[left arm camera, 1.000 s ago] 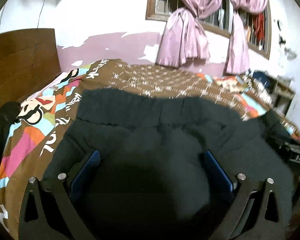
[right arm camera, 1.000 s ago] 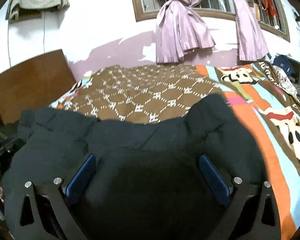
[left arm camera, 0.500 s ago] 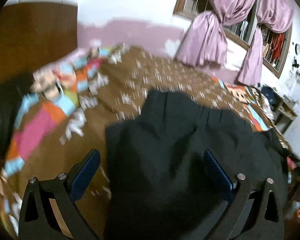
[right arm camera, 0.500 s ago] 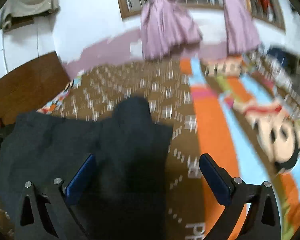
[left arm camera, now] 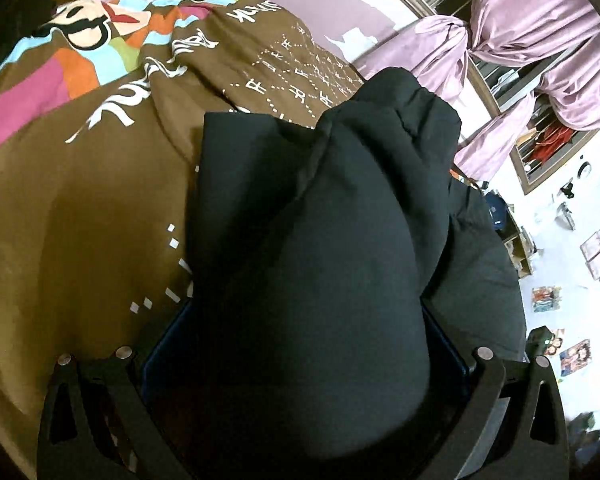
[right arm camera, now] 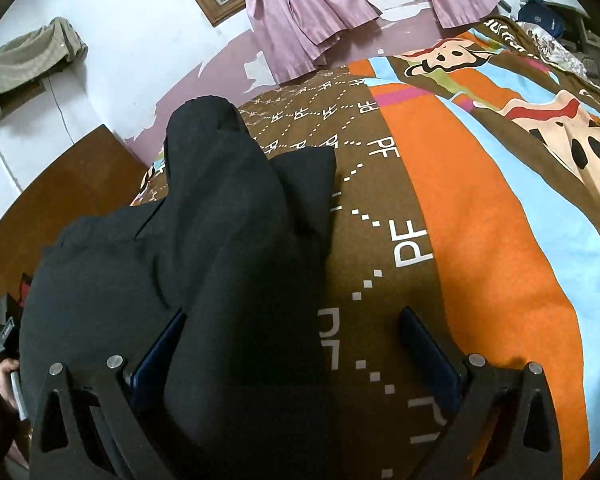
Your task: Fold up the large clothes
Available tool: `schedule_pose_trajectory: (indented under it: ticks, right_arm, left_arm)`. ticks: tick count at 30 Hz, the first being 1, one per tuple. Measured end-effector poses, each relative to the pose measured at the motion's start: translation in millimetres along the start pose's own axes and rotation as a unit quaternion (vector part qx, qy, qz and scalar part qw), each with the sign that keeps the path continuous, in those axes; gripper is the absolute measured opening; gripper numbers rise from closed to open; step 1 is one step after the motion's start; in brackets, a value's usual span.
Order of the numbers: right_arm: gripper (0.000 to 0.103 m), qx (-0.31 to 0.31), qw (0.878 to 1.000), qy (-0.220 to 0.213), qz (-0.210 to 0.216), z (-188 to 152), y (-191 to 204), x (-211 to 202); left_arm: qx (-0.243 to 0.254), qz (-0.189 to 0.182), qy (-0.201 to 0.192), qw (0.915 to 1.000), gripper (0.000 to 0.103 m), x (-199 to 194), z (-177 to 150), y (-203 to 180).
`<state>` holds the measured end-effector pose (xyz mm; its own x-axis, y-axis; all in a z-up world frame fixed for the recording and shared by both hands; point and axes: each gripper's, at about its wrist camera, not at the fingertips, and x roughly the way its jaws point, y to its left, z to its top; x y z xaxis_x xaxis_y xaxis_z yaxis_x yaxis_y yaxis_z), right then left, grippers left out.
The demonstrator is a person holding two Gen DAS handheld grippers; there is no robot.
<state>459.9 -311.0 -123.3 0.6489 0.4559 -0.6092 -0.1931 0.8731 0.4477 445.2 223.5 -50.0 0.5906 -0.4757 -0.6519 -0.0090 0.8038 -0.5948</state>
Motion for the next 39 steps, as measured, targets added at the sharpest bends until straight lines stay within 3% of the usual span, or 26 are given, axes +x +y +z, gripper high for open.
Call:
schedule_pose_trajectory:
  ticks: [5, 8, 13, 16, 21, 27, 30, 35, 39]
  right_arm:
    - [0.103, -0.002, 1.000, 0.019, 0.008, 5, 0, 3]
    - [0.103, 0.000, 0.998, 0.059, 0.023, 18, 3, 9]
    - [0.103, -0.034, 0.987, 0.120, 0.099, 17, 38, 25]
    - [0.103, -0.047, 0.989, 0.129, 0.058, 12, 50, 34]
    - [0.101, -0.030, 0.990, 0.127, 0.046, 10, 51, 35]
    - [0.091, -0.031, 0.993, 0.114, 0.027, 4, 60, 25]
    - [0.078, -0.037, 0.993, 0.108, 0.020, 4, 66, 22]
    - [0.046, -0.037, 0.995, 0.090, 0.028, 5, 71, 11]
    - [0.033, -0.062, 0.996, 0.065, 0.027, 7, 79, -5]
  left_arm:
    - [-0.002, 0.005, 0.012, 0.9999, 0.102, -1, 2, -3]
    - [-0.006, 0.002, 0.017, 0.9998, 0.102, 0, 2, 0]
    - [-0.010, -0.021, 0.013, 0.9996, 0.102, -4, -1, 7]
    - [-0.015, -0.034, 0.019, 0.9991, 0.102, -5, 0, 10]
    - [-0.025, -0.050, 0.039, 0.9977, 0.100, -9, 5, 12]
    - [-0.030, -0.058, 0.023, 0.9976, 0.095, -16, 0, 14]
    - [-0.034, -0.067, 0.016, 0.9971, 0.084, -23, -3, 18]
    - [-0.082, -0.081, -0.002, 0.9933, 0.070, -32, -8, 27]
    - [-0.100, -0.081, -0.021, 0.9915, 0.056, -42, -13, 30]
